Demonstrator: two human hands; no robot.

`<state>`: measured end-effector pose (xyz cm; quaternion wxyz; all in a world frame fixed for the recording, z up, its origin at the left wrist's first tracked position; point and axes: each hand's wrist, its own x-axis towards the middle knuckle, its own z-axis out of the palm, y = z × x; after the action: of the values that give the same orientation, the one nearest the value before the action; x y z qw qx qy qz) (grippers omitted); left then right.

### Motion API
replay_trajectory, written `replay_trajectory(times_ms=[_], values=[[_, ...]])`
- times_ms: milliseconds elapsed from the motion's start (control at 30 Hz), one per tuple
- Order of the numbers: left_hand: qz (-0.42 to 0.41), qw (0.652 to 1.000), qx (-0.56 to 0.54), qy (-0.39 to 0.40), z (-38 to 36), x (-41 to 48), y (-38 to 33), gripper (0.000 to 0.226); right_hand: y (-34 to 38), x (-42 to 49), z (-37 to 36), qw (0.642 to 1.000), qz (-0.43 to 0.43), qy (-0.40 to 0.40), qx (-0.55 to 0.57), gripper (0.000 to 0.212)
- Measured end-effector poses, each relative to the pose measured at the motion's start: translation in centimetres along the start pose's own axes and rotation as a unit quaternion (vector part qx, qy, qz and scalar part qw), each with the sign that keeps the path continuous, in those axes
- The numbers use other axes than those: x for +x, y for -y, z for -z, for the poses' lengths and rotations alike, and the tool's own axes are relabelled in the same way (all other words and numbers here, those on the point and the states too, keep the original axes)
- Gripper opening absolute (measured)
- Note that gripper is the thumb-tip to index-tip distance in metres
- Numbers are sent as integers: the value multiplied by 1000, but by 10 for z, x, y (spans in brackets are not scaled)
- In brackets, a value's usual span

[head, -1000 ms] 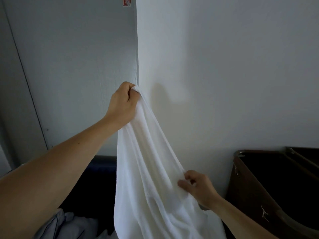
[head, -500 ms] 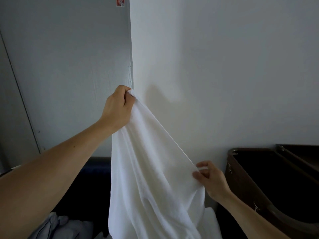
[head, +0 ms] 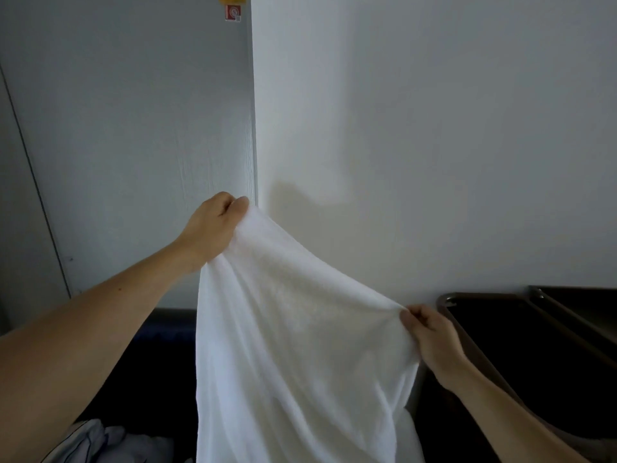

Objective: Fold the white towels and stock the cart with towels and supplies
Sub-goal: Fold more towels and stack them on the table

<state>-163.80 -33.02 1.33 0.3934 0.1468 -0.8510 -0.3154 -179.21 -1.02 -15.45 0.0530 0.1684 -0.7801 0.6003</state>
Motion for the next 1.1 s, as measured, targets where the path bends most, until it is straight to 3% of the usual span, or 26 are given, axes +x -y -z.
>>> replay_trajectory(times_ms=[100, 167, 267, 300, 367, 433, 533, 633, 700, 833, 1000, 1100], values=[[27, 994, -86, -66, 7, 17, 11, 36, 52, 25, 18, 998, 58, -26, -5, 14], [42, 977, -146, -152, 13, 37, 10, 33, 108, 38, 29, 986, 153, -71, 10, 12], [41, 961, -116, -250, 28, 63, 7, 30, 183, 37, 36, 947, 287, -147, 18, 16], [42, 960, -96, -260, 32, 69, 11, 30, 190, 36, 33, 947, 291, -137, 10, 16], [68, 963, -83, -248, 33, 72, 29, 34, 179, 34, 27, 970, 220, -43, -92, 15], [90, 972, -53, -211, 26, 63, 49, 42, 152, 32, 26, 968, 157, 35, -192, 12], [88, 986, 12, -144, 4, 36, 56, 42, 142, 30, 33, 968, 178, 14, -179, 13], [24, 998, 42, -30, -28, 3, 22, 9, 148, 24, 21, 960, 210, 49, -178, 14], [-23, 1000, -6, 12, -47, -15, -6, 17, 150, 17, 9, 946, 211, 104, -222, 12], [-139, 977, -58, 148, -77, -41, -45, 30, 149, 8, -8, 918, 220, 175, -279, 4], [-123, 959, -73, 245, -94, -51, -53, 35, 141, 0, -3, 940, 205, 170, -215, 14], [-142, 924, -18, 355, -96, -55, -54, 31, 139, -2, 3, 952, 193, 166, -169, 9]])
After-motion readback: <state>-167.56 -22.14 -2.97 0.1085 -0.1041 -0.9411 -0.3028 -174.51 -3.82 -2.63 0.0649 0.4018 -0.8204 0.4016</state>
